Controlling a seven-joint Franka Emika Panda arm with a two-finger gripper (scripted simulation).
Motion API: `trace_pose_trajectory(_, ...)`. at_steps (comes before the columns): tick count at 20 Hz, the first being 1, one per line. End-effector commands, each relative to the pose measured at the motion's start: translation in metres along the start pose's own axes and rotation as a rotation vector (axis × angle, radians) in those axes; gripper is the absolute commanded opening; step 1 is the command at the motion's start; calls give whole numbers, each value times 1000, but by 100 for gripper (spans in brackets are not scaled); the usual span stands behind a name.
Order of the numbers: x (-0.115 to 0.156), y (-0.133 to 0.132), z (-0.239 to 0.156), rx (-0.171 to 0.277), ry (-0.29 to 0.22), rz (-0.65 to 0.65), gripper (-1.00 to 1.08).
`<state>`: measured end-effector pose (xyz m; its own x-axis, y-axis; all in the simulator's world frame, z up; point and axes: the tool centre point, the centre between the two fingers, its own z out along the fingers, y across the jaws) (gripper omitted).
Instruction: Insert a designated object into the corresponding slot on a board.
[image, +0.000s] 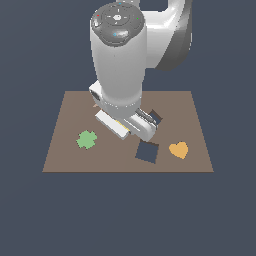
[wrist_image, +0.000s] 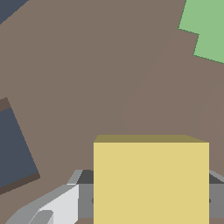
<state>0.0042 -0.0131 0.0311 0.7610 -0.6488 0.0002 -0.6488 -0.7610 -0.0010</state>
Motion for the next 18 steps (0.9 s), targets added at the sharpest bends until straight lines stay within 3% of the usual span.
trace_pose_trajectory(1, 1, 0, 0, 0, 0, -12, -100)
trace_pose_trajectory(10, 9, -4, -1, 0, 0, -142, -100)
trace_pose_trajectory(18, 21, -13, -2, 0, 1, -364, -100)
